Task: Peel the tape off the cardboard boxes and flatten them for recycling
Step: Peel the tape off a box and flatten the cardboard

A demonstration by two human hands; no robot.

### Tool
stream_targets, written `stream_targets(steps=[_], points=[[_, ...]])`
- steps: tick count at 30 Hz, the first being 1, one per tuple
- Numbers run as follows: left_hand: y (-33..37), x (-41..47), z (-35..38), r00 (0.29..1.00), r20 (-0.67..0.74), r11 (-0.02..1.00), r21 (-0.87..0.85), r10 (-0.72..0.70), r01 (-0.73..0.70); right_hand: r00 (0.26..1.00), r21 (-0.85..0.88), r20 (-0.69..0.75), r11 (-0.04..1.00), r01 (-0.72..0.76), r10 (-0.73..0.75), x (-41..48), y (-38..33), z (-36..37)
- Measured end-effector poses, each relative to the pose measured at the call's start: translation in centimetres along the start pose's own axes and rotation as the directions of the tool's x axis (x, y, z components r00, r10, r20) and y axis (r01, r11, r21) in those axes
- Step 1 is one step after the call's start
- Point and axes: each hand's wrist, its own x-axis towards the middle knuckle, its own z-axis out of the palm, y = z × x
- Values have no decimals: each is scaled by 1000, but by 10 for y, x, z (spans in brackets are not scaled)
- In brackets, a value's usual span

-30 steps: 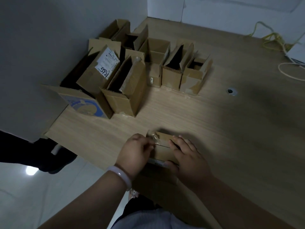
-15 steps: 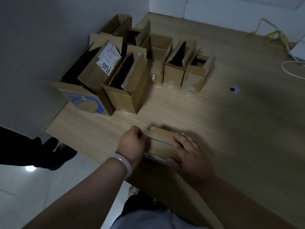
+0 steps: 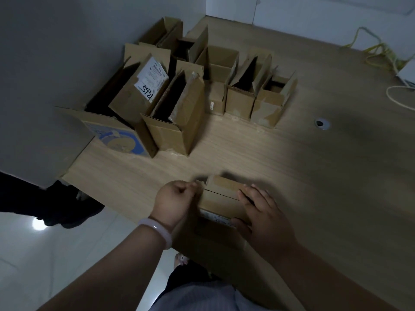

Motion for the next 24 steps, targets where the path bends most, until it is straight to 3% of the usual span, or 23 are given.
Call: stream_targets(steps=[2,5,8,13,17,21,24], points=[[3,-2,-2,993,46,985,-132,-109,114,1000,10,-6,1000,-2,2,1,-1,0],[8,-2,-4,978,149,950,-253,-147,182,1000,11,-21,1000,-1,1,2,-2,-1],[14,-1,-6,940,279,927,-263,-194,269,998,21,-57,1000,14,-12,2,-3,-2],[9,10,-5,935,251,909,-270,-251,317,996,37,-88,999,38,-34,1,-2,-1],[-7,23,1,952,159,940,-181,-260,288,995,29,-95,999,39,-36,1,0,3],[-16,29,2,990,55,990,71,-129,125,990,27,-140,999,27,-23,0,0,8],[-13,31,0,983,137,993,23,-121,120,986,4,-166,1000,14,-14,0,-1,11]])
